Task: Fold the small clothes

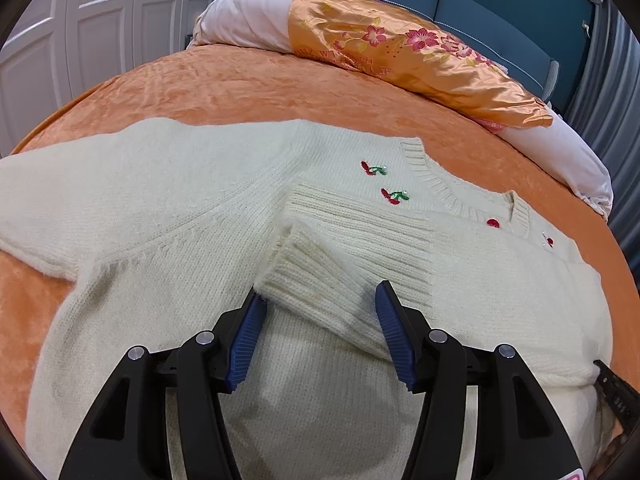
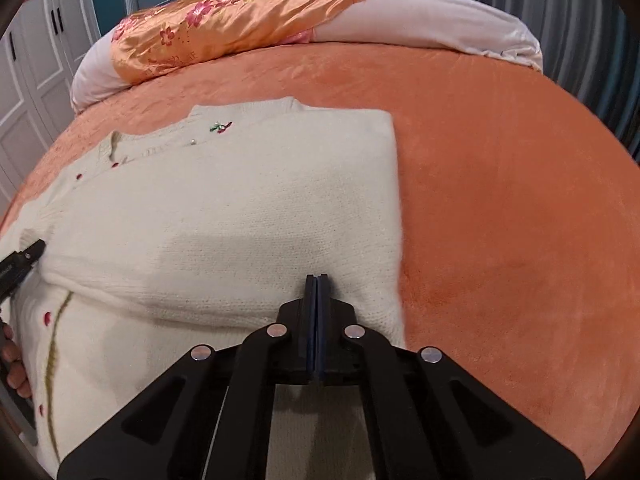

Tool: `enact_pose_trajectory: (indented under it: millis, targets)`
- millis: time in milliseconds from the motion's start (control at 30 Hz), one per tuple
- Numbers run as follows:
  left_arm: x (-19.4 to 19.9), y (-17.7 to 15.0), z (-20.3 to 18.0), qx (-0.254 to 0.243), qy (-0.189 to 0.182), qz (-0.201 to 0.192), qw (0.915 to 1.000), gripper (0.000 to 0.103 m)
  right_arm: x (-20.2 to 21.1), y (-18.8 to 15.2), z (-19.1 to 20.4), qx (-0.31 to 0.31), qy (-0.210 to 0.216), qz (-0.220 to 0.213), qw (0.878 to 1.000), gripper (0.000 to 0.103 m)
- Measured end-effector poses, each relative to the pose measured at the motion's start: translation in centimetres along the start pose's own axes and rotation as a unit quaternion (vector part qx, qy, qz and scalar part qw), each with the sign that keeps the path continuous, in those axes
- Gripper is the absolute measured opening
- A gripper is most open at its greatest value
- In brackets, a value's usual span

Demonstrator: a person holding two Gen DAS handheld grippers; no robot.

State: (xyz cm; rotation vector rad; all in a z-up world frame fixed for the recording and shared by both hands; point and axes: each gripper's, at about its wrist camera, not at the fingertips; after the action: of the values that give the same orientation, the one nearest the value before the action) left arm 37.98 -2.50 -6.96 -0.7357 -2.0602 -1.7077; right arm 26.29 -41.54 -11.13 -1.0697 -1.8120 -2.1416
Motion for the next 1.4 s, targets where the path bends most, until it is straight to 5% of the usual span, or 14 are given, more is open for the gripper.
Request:
enact_pose_trajectory:
  millis: [133, 300, 467, 600, 667, 767, 867, 900, 933, 967, 1000, 1167, 1300, 1400]
  targets:
    - [0.3, 0.3, 0.4, 0.016, -0.01, 0.0, 0.9998, 0.057, 0.9, -0.9, 0.6, 0.03, -0.023, -0.02, 0.999, 0.0]
    - [3.6, 1.3, 3.7, 0.063, -0.014, 0.005, 0.9979, 0.056, 1.5, -1.1, -1.2, -0.011, 0.013, -0.028, 0.999, 0.0]
    - [8.6, 4.4, 16.0, 0.138, 0.048, -0.026, 0.9889, 0.071, 1.6, -1.2, -1.2, -0.013, 0.014, -0.033, 0.999, 0.0]
    - [10.1, 7.1, 28.6, 0.191, 0.154, -0.032, 0.9688, 0.071, 1.7, -1.3, -1.1, -0.013, 0.013, -0.033, 0.999, 0.0]
    - [10.7, 8.0, 34.7, 0.23, 0.208, -0.034, 0.9502, 0.07, 1.7, -1.3, -1.0, -0.009, 0.01, -0.034, 0.999, 0.0]
    - [10.4, 8.1, 40.9, 0.289, 0.241, -0.018, 0.9263, 0.07, 1.7, -1.4, -0.9, -0.005, 0.006, -0.035, 0.999, 0.0]
    - [9.3, 7.7, 43.3, 0.322, 0.241, -0.004, 0.9156, 0.066, 1.8, -1.3, -0.9, -0.004, 0.005, -0.035, 0.999, 0.0]
    - [9.1, 8.0, 43.1, 0.318, 0.245, -0.01, 0.9158, 0.057, 1.8, -1.4, -0.8, -0.003, 0.005, -0.035, 0.999, 0.0]
    - [8.6, 8.5, 42.7, 0.315, 0.233, -0.009, 0.9199, 0.024, 1.8, -1.4, -0.8, -0.003, 0.004, -0.035, 0.999, 0.0]
    - [8.2, 9.0, 42.6, 0.316, 0.215, -0.001, 0.924, 0.01, 1.8, -1.4, -0.9, -0.004, 0.005, -0.035, 0.999, 0.0]
    - [7.9, 9.4, 42.0, 0.311, 0.211, 0.006, 0.9264, 0.009, 1.8, -1.4, -0.9, -0.004, 0.005, -0.035, 0.999, 0.0]
    - [10.0, 14.8, 34.9, 0.191, 0.174, -0.049, 0.9647, 0.007, 1.9, -1.4, -1.0, -0.007, 0.007, -0.036, 0.999, 0.0]
    - [12.3, 18.8, 24.2, 0.121, 0.072, -0.094, 0.9855, 0.007, 2.0, -1.4, -1.1, -0.013, 0.012, -0.037, 0.999, 0.0]
    - [12.9, 19.5, 14.3, 0.076, -0.016, -0.101, 0.9919, 0.007, 2.1, -1.5, -1.2, -0.017, 0.014, -0.037, 0.999, 0.0]
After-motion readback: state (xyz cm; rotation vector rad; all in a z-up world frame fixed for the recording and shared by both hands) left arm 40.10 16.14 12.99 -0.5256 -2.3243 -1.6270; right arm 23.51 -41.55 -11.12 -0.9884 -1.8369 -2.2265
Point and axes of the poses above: each gripper's, at about its wrist camera, not at the fingertips, and x roughly against the way its jaws point, z to its left, y to its top, and after that the axes turned 12 degrees about -z, right-handed
